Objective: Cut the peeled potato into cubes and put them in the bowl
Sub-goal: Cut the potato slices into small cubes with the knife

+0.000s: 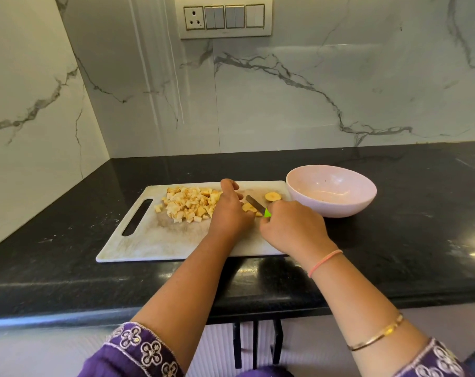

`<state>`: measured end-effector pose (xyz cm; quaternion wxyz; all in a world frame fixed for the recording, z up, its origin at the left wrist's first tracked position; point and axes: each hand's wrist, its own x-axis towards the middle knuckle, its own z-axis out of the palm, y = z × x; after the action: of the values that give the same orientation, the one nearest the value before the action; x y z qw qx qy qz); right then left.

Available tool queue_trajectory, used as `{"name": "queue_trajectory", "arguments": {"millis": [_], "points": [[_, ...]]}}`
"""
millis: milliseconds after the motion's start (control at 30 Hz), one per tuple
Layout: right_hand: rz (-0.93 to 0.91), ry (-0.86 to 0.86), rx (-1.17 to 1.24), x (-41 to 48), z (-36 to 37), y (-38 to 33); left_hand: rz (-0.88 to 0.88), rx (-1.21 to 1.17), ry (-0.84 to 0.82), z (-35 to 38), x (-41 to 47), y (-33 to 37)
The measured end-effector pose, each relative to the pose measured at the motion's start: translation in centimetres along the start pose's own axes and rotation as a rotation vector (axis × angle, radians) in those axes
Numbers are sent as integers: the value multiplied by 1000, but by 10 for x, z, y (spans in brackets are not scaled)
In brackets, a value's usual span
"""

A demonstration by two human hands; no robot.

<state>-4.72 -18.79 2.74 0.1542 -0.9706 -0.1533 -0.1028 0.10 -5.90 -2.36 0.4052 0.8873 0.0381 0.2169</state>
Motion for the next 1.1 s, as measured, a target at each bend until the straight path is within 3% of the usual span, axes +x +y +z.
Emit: {"name": "queue_trajectory", "arguments": {"millis": [533, 800, 1100], "points": [[-101, -96, -170, -31, -30, -1, -25, 21, 13, 0, 1, -4], [-24, 29, 7, -24, -24, 3, -22, -38, 12, -1, 1, -5], [31, -47, 31, -5, -3, -8, 22, 6, 60, 4, 2, -7]]}}
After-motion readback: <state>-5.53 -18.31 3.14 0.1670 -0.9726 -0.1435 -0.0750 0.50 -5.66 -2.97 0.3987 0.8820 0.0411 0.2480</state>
